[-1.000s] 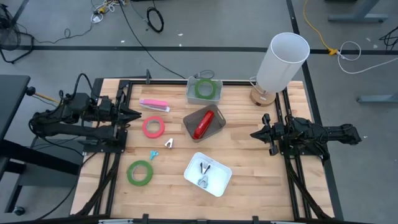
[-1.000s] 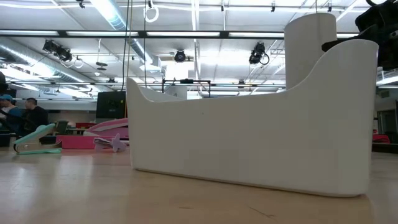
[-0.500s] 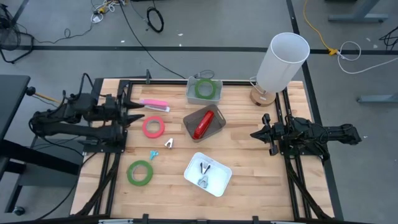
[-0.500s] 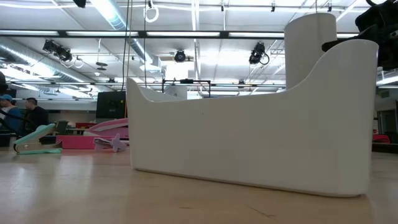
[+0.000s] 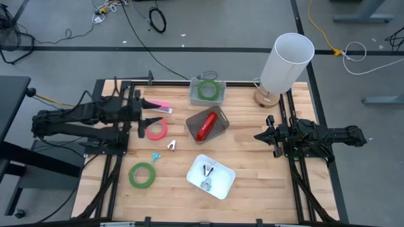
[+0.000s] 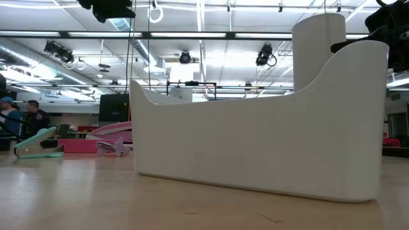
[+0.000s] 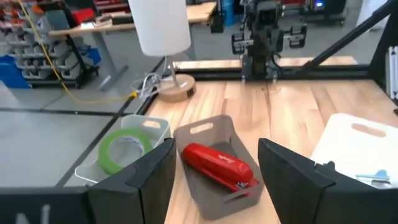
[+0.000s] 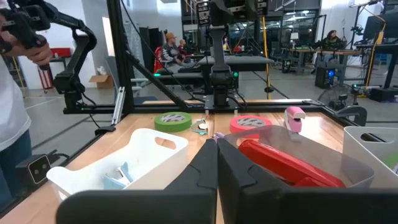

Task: Pick and place Stapler, Stapler remover, tape
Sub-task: Put the pink stapler into the black bin

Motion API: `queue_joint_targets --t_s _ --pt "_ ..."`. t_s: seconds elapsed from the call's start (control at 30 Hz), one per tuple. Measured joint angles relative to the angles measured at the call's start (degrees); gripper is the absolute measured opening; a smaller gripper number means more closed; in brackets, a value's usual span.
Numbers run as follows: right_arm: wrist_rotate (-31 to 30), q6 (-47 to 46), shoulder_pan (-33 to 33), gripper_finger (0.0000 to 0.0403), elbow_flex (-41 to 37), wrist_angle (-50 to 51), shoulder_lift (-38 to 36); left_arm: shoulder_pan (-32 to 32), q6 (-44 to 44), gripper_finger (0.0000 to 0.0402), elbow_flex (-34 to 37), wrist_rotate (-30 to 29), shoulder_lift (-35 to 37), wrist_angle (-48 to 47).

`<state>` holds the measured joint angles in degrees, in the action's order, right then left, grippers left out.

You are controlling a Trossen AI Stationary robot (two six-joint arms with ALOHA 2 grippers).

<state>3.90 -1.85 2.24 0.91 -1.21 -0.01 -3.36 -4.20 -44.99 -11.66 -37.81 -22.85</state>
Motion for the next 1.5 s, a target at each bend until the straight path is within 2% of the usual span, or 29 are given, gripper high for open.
queue_joint_targets --t_s 0.17,0.3,0.53,0.7,0.8,1.13,1.27,1.5 --pt "0.0 0.0 -0.01 0.0002 0.0 0.0 0.0 -3.45 -0.8 0.0232 -0.54 4.08 -2.52 -0.48" --pt "0.0 0.02 -0.02 0.0002 0.0 0.01 0.0 -6.4 -2.46 0.0232 -3.98 4.73 -4.86 -2.14" --pt "0.0 0.02 0.0 0.0002 0.0 0.0 0.0 -12.75 -7.59 0.0232 -12.3 5.03 -11.82 -13.3" --pt "0.0 0.04 -0.01 0.0002 0.0 0.0 0.0 -17.25 -10.31 0.0232 -16.34 8.37 -16.65 -18.55" --pt "0.0 0.03 0.0 0.0002 0.0 0.0 0.0 -19.55 -11.94 0.0232 -16.96 10.45 -18.53 -19.48" --pt "0.0 0.04 0.0 0.0002 0.0 0.0 0.0 -26.09 -16.02 0.0233 -16.87 10.48 -24.31 -24.06" --pt "0.0 0.04 0.0 0.0002 0.0 0.0 0.0 -28.55 -18.46 0.0249 -16.85 10.49 -27.53 -27.12" --pt "0.01 0.04 0.0 0.0002 0.0 0.0 0.0 -32.54 -20.38 0.0307 -16.85 10.47 -33.42 -28.12"
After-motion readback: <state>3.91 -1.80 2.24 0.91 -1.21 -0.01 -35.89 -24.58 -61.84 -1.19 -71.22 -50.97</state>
